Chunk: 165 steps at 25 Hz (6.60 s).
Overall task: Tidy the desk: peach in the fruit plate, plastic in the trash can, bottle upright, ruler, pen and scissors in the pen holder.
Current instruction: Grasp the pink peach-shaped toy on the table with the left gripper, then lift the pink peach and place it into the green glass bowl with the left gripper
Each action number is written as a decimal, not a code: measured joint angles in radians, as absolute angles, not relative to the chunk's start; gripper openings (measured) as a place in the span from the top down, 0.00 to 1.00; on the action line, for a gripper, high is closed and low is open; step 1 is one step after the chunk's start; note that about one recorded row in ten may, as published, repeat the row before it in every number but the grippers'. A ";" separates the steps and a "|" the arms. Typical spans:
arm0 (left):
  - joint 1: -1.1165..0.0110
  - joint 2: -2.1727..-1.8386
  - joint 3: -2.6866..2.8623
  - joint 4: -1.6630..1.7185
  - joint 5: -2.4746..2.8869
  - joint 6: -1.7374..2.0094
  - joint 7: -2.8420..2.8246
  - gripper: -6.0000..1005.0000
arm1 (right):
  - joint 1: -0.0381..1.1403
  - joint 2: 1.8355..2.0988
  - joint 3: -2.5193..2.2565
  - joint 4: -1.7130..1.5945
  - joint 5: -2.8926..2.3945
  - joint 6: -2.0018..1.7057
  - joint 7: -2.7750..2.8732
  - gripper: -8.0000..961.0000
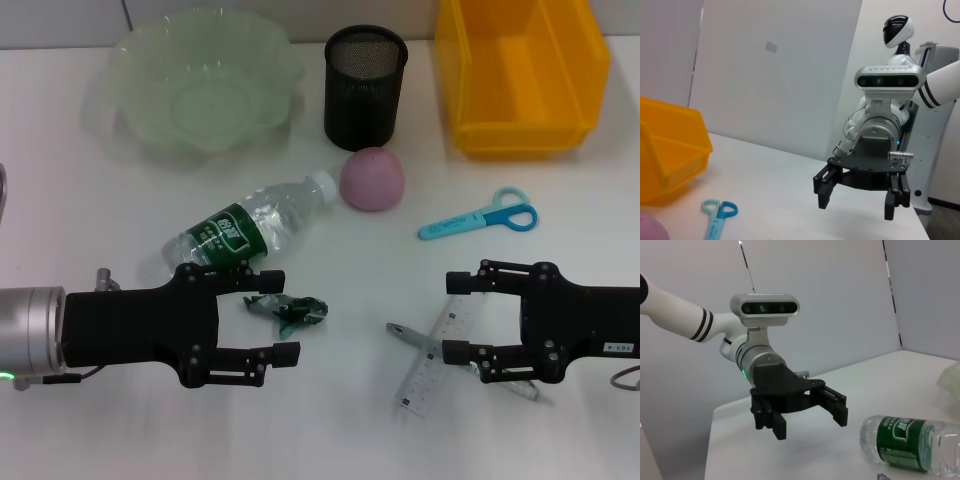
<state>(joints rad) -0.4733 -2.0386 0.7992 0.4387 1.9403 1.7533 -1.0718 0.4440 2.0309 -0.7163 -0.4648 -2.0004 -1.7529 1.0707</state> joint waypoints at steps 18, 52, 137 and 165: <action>-0.526 -2.056 0.785 0.456 1.854 1.759 -1.109 0.18 | 0.438 2.031 -0.716 -0.465 -2.008 -1.732 1.067 0.17; -0.889 -2.080 1.339 0.507 1.732 0.903 -1.700 0.18 | 0.426 2.028 -0.716 -0.465 -2.027 -1.699 1.060 0.17; -0.830 -2.079 1.891 0.652 1.587 0.558 -1.830 0.95 | 0.423 2.030 -0.716 -0.465 -2.026 -1.687 1.060 0.17; -0.619 -2.073 1.296 0.485 1.100 1.104 -1.330 0.95 | 0.422 2.032 -0.716 -0.465 -2.026 -1.687 1.064 0.17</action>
<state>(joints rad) -0.6189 -2.0734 1.2965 0.4848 1.1000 1.1037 -1.3299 0.4218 2.0325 -0.7164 -0.4647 -2.0264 -1.6873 1.0640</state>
